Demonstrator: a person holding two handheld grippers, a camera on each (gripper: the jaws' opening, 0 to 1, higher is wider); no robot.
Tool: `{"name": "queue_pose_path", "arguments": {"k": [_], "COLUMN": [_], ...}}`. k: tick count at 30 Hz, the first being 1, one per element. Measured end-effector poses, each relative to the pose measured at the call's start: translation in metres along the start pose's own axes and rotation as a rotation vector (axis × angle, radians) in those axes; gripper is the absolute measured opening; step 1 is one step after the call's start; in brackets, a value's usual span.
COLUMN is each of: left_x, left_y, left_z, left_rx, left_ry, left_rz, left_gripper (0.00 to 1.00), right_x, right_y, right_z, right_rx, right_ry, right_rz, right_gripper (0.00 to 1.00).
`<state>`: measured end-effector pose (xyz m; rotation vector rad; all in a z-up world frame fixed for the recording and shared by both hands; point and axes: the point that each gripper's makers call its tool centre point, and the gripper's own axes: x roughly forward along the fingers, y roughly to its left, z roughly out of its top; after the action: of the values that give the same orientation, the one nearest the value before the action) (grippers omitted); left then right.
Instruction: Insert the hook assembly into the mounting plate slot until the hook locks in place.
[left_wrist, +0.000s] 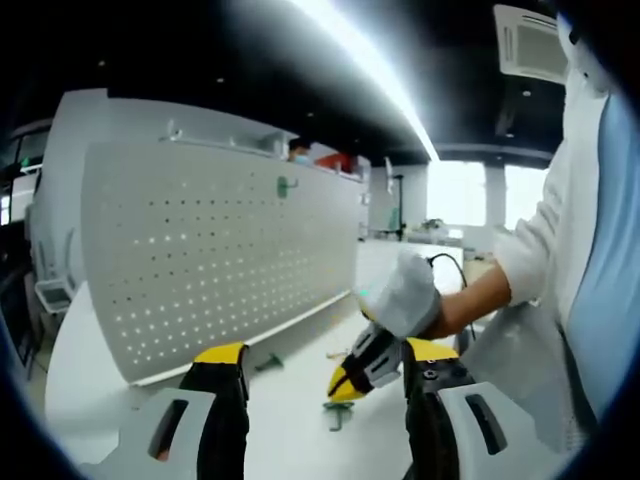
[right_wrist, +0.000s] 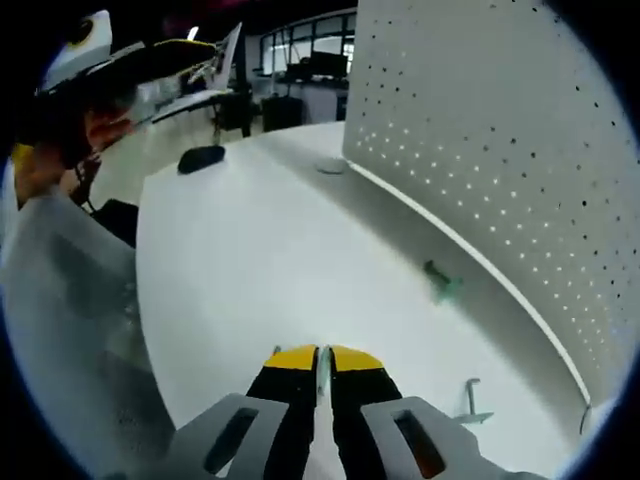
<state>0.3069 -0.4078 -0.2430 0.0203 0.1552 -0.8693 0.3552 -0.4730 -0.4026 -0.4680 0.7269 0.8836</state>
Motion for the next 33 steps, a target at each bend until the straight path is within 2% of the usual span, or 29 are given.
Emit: {"name": "queue_pose_path", "arguments": {"k": [11, 19, 27, 33], "left_x": [-0.001, 0.0, 0.001, 0.001], "left_y": [0.001, 0.0, -0.001, -0.002], "left_z": [0.001, 0.001, 0.001, 0.001], "left_rx": [-0.002, -0.001, 0.0, 0.0], "left_ry": [-0.008, -0.009, -0.008, -0.007], "left_rz": [0.002, -0.002, -0.01, -0.013], "left_gripper": [0.63, 0.63, 0.63, 0.63], "right_x": [0.011, 0.014, 0.011, 0.0], "right_y": [0.0, -0.002, -0.006, -0.014], "right_z": [-0.006, -0.008, -0.008, 0.005], "right_rx": [-0.006, 0.003, 0.015, 0.058], "right_ry": [0.057, 0.072, 0.066, 0.012], "right_rz": [-0.002, -0.009, -0.017, -0.03], "right_gripper": [0.03, 0.01, 0.0, 0.0]}}
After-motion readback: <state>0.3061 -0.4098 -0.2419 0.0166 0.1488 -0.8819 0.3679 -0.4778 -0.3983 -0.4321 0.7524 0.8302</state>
